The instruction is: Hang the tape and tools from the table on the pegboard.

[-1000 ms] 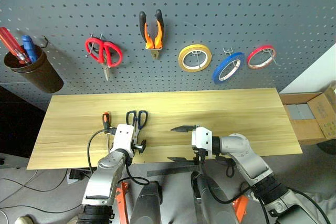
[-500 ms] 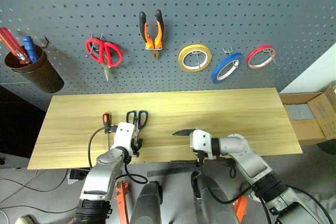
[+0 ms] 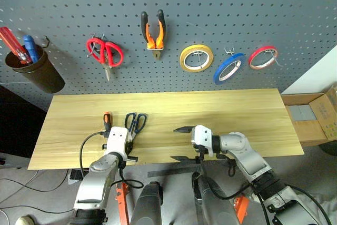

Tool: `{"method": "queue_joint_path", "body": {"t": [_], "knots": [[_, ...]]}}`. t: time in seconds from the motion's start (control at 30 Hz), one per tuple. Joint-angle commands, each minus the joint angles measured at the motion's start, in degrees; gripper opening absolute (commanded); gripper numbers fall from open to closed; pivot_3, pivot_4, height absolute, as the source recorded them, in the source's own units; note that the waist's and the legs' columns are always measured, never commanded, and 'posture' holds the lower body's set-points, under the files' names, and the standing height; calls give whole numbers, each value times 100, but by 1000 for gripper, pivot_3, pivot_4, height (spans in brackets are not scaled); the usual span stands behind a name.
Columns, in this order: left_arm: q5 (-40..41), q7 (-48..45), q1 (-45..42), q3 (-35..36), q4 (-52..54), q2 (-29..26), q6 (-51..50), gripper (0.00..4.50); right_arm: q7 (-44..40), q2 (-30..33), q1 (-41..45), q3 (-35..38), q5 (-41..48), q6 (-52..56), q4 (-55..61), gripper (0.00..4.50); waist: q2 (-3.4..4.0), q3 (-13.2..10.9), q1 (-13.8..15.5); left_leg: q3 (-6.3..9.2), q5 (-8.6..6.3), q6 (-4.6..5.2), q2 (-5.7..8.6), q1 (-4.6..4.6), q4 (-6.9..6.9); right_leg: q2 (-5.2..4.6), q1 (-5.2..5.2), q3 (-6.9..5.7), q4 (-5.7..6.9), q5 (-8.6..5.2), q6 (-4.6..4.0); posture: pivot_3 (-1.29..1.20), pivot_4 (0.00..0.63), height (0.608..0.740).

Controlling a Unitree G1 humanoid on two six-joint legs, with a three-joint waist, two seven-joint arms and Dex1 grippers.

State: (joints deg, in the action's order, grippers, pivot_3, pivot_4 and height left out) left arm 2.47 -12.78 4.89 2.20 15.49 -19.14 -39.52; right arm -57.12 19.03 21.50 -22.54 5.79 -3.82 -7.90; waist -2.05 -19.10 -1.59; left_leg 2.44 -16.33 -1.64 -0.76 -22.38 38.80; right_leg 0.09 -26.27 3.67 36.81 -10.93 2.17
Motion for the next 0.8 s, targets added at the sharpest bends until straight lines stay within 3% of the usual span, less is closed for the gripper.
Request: {"method": "queue_joint_path", "body": {"t": [0.03,0.27,0.4,0.8], "knots": [[-271,-78,586,-248,1181,-205,611,453,5,-14,-4,373,500,324,709,4500,1,0,23,6,-1,-1,3,-3,-2,-7,-3,0,-1,0,-1,142,293,740],[-1004,475,1515,-278,2215,-180,1851,453,894,-400,103,1159,1496,1751,1830,4500,1,33,178,36,0,-1,8,-26,2,-16,-5,-14,-12,-7,-6,178,239,740],[-1478,827,1573,-257,2427,-87,2682,453,1431,-766,225,1391,1894,2302,2311,4500,-4,61,228,41,1,-2,8,-47,2,-16,-22,-25,-15,-6,-6,194,211,740],[-1423,1014,-550,678,1205,-204,3222,453,1789,-1009,1019,1427,1727,2200,1832,4500,-8,309,330,49,19,-26,18,-39,5,-12,4,-121,-6,15,-41,194,180,740]]}}
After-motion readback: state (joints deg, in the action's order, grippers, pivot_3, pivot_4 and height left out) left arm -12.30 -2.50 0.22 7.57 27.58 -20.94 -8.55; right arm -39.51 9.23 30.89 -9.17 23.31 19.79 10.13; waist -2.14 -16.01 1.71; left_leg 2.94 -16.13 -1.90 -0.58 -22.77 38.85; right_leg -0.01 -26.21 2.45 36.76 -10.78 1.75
